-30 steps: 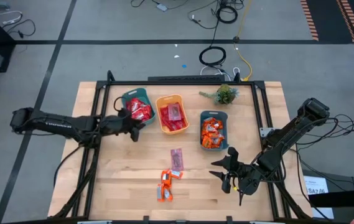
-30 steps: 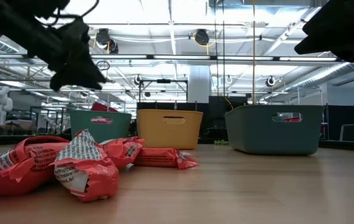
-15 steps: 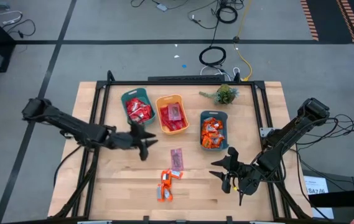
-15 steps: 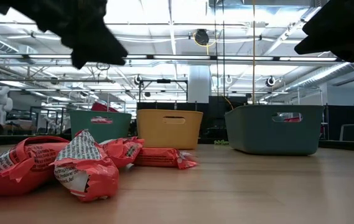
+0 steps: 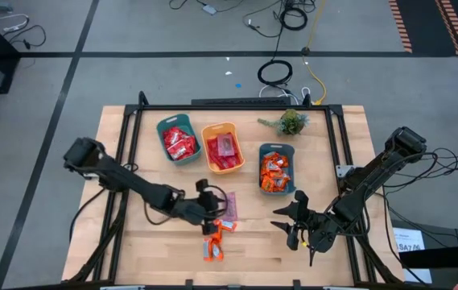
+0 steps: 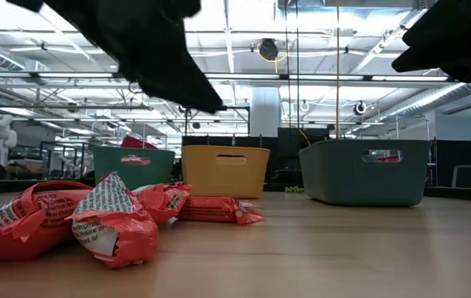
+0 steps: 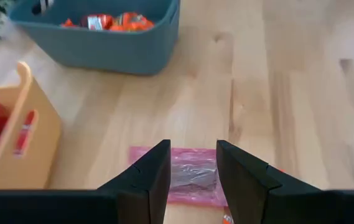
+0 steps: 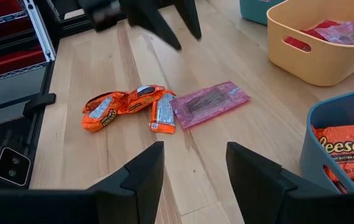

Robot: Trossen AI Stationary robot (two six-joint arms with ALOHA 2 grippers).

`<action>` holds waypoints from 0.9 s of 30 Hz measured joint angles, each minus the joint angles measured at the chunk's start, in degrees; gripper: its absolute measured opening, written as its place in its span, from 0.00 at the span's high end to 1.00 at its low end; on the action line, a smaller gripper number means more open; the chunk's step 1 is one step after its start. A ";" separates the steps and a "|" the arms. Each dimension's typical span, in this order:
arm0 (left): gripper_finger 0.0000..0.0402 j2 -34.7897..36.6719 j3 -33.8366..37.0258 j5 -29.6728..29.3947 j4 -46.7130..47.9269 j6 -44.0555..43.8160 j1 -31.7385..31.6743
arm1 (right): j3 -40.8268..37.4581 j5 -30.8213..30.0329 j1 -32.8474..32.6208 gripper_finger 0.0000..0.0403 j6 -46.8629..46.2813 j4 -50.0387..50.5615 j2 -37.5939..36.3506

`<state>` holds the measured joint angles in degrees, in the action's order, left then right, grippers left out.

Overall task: Sort candy
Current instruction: Put the pink wrapper gummy into the yellow bin

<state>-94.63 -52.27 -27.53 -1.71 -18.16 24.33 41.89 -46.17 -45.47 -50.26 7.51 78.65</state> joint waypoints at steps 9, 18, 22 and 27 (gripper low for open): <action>0.66 -9.43 -0.35 0.02 -6.72 -1.04 -2.36 | 0.00 0.00 0.00 0.59 0.00 -0.54 0.00; 0.66 -19.30 -0.62 1.75 -12.92 -4.28 -4.52 | 0.00 0.00 0.00 0.59 0.00 -0.48 0.00; 0.74 -20.96 -1.00 1.97 -12.93 -4.48 -4.23 | 0.00 0.00 0.00 0.59 0.10 -0.48 0.00; 0.97 -20.96 -2.89 2.78 -11.66 -3.54 -4.10 | 0.00 0.00 0.00 0.59 0.17 -0.46 0.00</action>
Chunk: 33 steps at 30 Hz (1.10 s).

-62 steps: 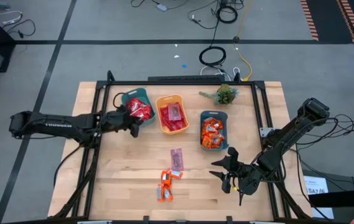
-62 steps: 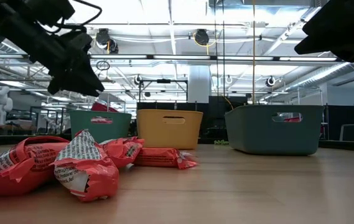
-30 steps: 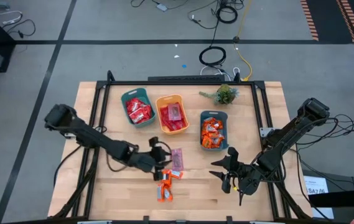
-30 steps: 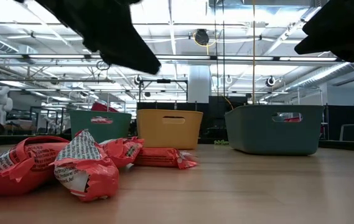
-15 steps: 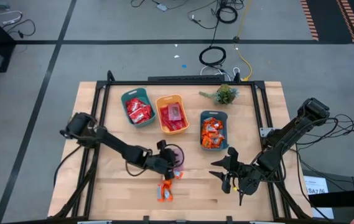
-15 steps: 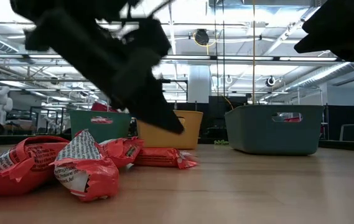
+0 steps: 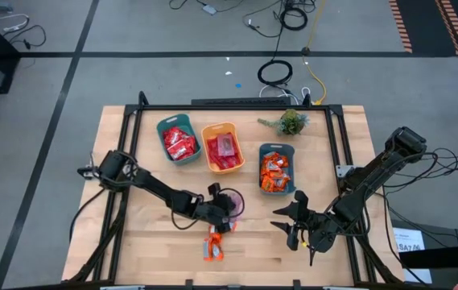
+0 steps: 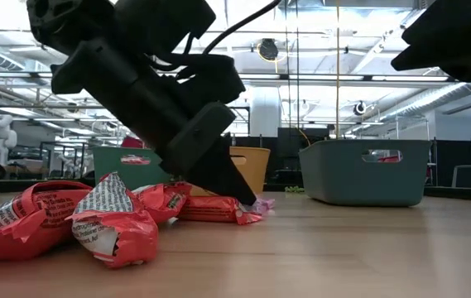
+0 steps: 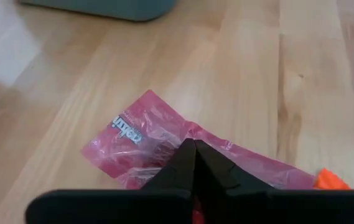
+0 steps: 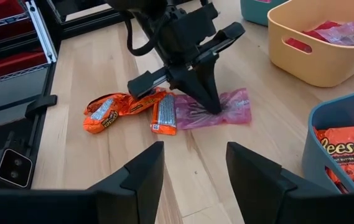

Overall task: Sort candy
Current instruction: Put the pink wrapper gummy into the yellow bin

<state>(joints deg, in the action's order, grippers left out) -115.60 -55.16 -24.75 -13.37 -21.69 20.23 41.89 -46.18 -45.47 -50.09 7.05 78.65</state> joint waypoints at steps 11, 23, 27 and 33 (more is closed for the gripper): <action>0.99 -0.50 -8.14 1.58 9.69 2.78 0.04 | 0.00 0.00 0.00 0.59 0.00 0.02 0.00; 0.99 0.79 -19.51 1.12 23.80 4.22 0.19 | 0.00 0.02 0.00 0.59 0.22 0.16 0.00; 0.99 1.76 -19.58 1.11 24.11 4.20 0.17 | 0.00 0.01 0.00 0.59 0.22 0.10 0.00; 0.90 1.66 -19.58 0.50 26.46 -4.77 0.02 | 0.00 0.01 0.00 0.59 0.24 0.09 0.00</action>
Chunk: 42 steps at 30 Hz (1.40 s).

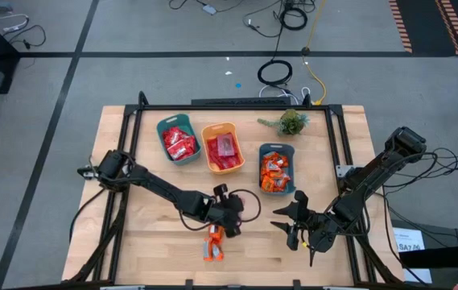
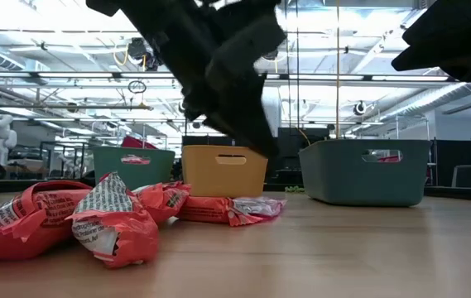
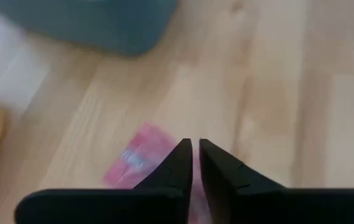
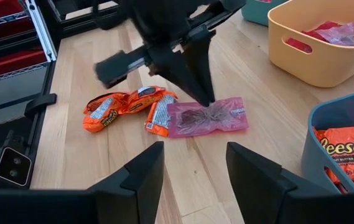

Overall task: Sort candy
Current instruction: Put the pink wrapper gummy into the yellow bin

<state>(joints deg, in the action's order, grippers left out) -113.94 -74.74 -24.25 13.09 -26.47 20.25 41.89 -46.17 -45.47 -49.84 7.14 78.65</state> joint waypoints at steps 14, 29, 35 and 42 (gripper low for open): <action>0.63 -0.08 0.00 1.27 4.22 -9.28 -2.71 | 0.00 -0.01 0.00 0.59 -0.09 -0.06 0.00; 0.62 -9.77 -0.35 -1.53 -3.42 -13.73 -2.71 | 0.00 0.01 0.00 0.59 -0.26 -0.11 0.00; 0.68 -11.42 -0.44 0.55 -3.84 -17.75 -3.47 | 0.00 0.01 -0.02 0.59 -0.27 -0.07 0.00; 0.97 -9.86 -0.26 2.14 -2.49 -13.82 -3.52 | 0.00 0.01 0.00 0.59 -0.26 -0.09 0.00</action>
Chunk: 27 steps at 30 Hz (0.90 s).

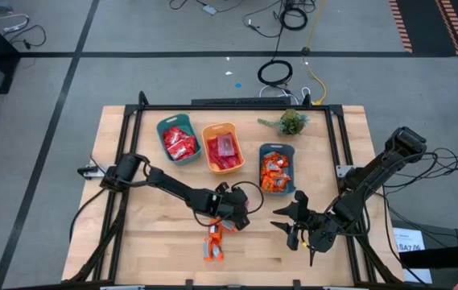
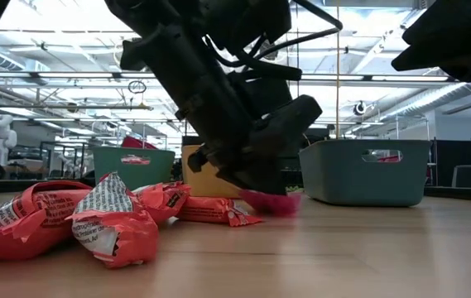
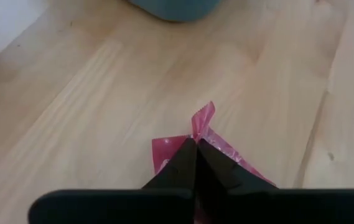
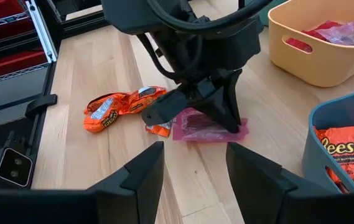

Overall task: Sort candy
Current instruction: Put the pink wrapper gummy into the yellow bin

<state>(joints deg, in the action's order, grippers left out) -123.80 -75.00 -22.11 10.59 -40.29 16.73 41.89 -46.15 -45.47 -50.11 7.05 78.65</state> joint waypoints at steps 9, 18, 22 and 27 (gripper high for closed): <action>0.99 7.64 0.28 0.39 6.59 3.62 -0.10 | 0.00 0.00 -0.02 0.59 0.02 0.04 0.00; 1.00 21.04 0.07 -8.52 17.78 5.79 -3.29 | 0.00 0.00 0.00 0.59 0.11 -0.02 0.00; 1.00 25.13 0.01 -10.12 22.70 6.89 -8.42 | 0.00 0.50 0.00 0.59 0.06 0.04 0.00; 1.00 28.12 -0.05 -6.76 23.36 11.09 -16.65 | 0.00 1.48 -0.02 0.59 0.16 -0.01 0.00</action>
<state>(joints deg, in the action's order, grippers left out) -95.68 -75.05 -28.87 33.95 -29.20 0.08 41.89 -44.67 -45.50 -49.95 7.04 78.65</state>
